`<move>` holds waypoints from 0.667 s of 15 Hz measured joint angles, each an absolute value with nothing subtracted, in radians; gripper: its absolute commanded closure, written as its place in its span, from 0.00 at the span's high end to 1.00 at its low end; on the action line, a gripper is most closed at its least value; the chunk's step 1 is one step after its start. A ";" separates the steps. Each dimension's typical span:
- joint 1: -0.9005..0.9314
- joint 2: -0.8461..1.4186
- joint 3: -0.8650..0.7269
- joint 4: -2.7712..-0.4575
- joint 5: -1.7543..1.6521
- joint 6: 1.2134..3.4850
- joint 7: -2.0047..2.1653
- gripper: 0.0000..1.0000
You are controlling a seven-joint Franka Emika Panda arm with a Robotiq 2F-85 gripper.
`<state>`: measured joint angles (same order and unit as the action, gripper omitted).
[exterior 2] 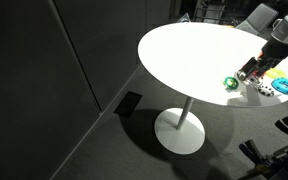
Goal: Put the colorless ring around the orange rod
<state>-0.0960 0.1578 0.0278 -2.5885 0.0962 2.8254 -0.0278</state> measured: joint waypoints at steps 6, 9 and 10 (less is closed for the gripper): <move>-0.095 0.030 -0.008 -2.556 0.085 2.688 -0.028 0.69; -0.095 -0.016 -0.028 -2.522 0.068 2.620 -0.027 0.69; -0.095 -0.030 -0.034 -2.509 0.062 2.599 -0.027 0.69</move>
<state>-0.0949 -0.0300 -0.0338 -2.5086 0.0620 2.5988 -0.0266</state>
